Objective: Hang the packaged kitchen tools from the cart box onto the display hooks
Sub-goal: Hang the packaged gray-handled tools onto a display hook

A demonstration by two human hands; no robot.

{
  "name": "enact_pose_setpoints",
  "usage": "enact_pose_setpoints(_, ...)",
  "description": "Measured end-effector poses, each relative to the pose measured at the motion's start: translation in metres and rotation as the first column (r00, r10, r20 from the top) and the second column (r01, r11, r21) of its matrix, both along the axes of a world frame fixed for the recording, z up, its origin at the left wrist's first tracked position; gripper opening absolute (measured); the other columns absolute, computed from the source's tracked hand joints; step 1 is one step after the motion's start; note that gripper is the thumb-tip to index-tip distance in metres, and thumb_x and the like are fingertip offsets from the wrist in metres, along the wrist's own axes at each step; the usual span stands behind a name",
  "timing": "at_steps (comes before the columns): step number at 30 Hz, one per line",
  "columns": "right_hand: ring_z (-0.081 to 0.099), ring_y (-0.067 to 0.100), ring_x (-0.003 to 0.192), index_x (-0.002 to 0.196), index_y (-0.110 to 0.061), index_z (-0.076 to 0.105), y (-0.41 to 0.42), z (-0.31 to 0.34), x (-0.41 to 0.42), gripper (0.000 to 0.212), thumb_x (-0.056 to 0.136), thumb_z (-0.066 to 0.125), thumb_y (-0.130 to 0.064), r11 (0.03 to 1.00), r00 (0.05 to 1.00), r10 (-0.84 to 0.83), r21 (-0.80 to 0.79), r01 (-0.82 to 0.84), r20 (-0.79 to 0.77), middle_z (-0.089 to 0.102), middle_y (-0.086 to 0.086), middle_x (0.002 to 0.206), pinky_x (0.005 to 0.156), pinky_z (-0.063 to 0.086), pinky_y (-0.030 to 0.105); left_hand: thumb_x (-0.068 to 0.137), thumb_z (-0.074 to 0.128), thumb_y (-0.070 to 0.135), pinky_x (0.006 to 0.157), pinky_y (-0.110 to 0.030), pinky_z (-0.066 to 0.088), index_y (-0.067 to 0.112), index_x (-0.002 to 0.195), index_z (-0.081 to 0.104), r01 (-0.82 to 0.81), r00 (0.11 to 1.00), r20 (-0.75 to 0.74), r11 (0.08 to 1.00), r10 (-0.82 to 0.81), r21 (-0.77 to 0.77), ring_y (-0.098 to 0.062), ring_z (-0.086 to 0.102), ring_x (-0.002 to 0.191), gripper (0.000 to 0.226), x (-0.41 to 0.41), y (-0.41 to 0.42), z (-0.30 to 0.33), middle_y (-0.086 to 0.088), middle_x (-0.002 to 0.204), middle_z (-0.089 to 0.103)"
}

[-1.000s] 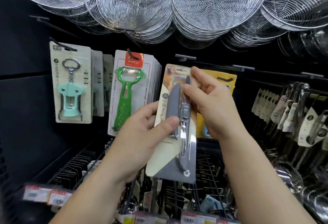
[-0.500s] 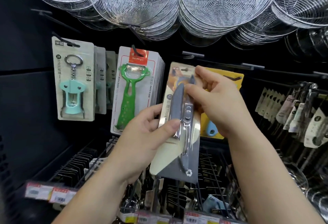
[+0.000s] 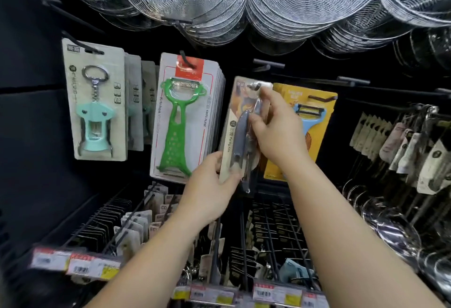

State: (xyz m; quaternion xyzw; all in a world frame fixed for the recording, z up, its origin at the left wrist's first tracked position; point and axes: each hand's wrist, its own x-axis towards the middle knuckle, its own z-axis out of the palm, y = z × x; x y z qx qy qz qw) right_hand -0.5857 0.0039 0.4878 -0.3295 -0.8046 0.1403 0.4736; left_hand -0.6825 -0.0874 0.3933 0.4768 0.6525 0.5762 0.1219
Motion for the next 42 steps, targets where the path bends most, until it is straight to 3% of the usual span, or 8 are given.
enact_pose_setpoints(2, 0.056, 0.021, 0.113, 0.150, -0.031, 0.035, 0.004, -0.002, -0.006, 0.056, 0.099, 0.056, -0.022, 0.999, 0.999, -0.036, 0.015, 0.035, 0.028, 0.054, 0.006, 0.135, 0.083, 0.037, 0.023, 0.094, 0.065, 0.033, 0.096, -0.036, 0.051, 0.032, 0.118, 0.052, -0.030, 0.998, -0.064, 0.999, 0.028, -0.033, -0.016, 0.064, 0.105, 0.027, -0.001, 0.008, -0.007, 0.009, 0.114, 0.064)
enact_pose_setpoints(6, 0.048, 0.012, 0.098, 0.153, -0.035, 0.027, 0.003, -0.010, -0.010, 0.062, 0.100, 0.055, -0.021, 0.998, 0.998, -0.064, -0.007, 0.064, 0.028, 0.049, 0.006, 0.134, 0.082, 0.032, 0.020, 0.088, 0.066, 0.038, 0.113, -0.040, 0.040, 0.019, 0.149, 0.038, -0.058, 0.992, -0.118, 0.994, 0.047, -0.092, -0.022, 0.052, 0.128, 0.070, -0.003, 0.014, -0.021, -0.001, 0.141, 0.053)
enact_pose_setpoints(9, 0.039, 0.005, 0.092, 0.155, -0.037, 0.021, -0.004, -0.033, -0.007, 0.071, 0.098, 0.059, -0.020, 0.999, 0.998, -0.051, -0.014, 0.051, 0.030, 0.047, 0.000, 0.126, 0.080, 0.032, 0.019, 0.092, 0.066, 0.033, 0.117, -0.040, 0.037, 0.018, 0.155, 0.030, -0.040, 0.995, -0.099, 0.990, 0.026, -0.138, -0.023, 0.046, 0.135, 0.074, -0.004, 0.011, -0.033, -0.007, 0.148, 0.047)
enact_pose_setpoints(13, 0.059, 0.015, 0.093, 0.154, -0.034, 0.025, -0.018, -0.089, 0.011, 0.071, 0.095, 0.062, -0.019, 0.998, 0.997, -0.019, -0.053, 0.023, 0.074, 0.045, -0.002, 0.127, 0.078, 0.047, 0.027, 0.097, 0.063, 0.031, 0.114, -0.022, 0.020, 0.015, 0.158, 0.023, -0.025, 0.987, -0.158, 0.962, -0.019, -0.272, -0.019, 0.032, 0.147, 0.075, -0.003, 0.002, -0.059, -0.006, 0.161, 0.031)
enact_pose_setpoints(17, 0.059, 0.011, 0.097, 0.152, -0.032, 0.031, -0.033, -0.151, 0.053, 0.062, 0.098, 0.059, -0.026, 0.974, 0.974, -0.075, -0.194, 0.117, 0.212, 0.047, -0.006, 0.125, 0.080, 0.042, 0.021, 0.096, 0.060, 0.041, 0.124, -0.036, 0.020, 0.021, 0.156, 0.030, 0.044, 0.943, -0.284, 0.910, -0.174, -0.411, -0.021, 0.026, 0.149, 0.070, 0.021, -0.007, -0.097, -0.001, 0.162, 0.030)
enact_pose_setpoints(23, 0.049, 0.019, 0.125, 0.150, -0.026, 0.040, -0.046, -0.208, 0.161, 0.061, 0.094, 0.064, -0.025, 0.866, 0.907, -0.292, -0.319, 0.385, 0.303, 0.048, 0.004, 0.140, 0.097, 0.036, 0.025, 0.097, 0.052, 0.049, 0.126, -0.037, 0.005, 0.029, 0.157, 0.025, 0.202, 0.781, -0.419, 0.823, -0.462, -0.531, -0.020, 0.008, 0.154, 0.069, 0.109, -0.026, -0.136, 0.002, 0.166, 0.017)
enact_pose_setpoints(29, 0.045, 0.033, 0.129, 0.147, -0.015, 0.046, -0.074, -0.249, 0.287, 0.062, 0.090, 0.070, -0.020, 0.722, 0.793, -0.499, -0.338, 0.604, 0.349, 0.052, 0.016, 0.136, 0.107, 0.033, 0.036, 0.098, 0.049, 0.052, 0.124, -0.035, 0.000, 0.031, 0.157, 0.021, 0.378, 0.562, -0.442, 0.692, -0.699, -0.615, -0.018, 0.003, 0.154, 0.068, 0.215, -0.037, -0.160, 0.003, 0.167, 0.012)
enact_pose_setpoints(42, 0.046, 0.032, 0.133, 0.142, -0.016, 0.053, -0.196, -0.324, 0.522, 0.062, 0.084, 0.072, -0.024, 0.496, 0.688, -0.552, -0.477, 0.726, 0.472, 0.052, 0.014, 0.139, 0.112, 0.038, 0.040, 0.097, 0.055, 0.048, 0.125, -0.040, 0.013, 0.022, 0.156, 0.030, 0.493, 0.472, -0.326, 0.552, -0.819, -0.673, -0.025, 0.013, 0.153, 0.069, 0.465, -0.016, -0.207, -0.004, 0.165, 0.021)
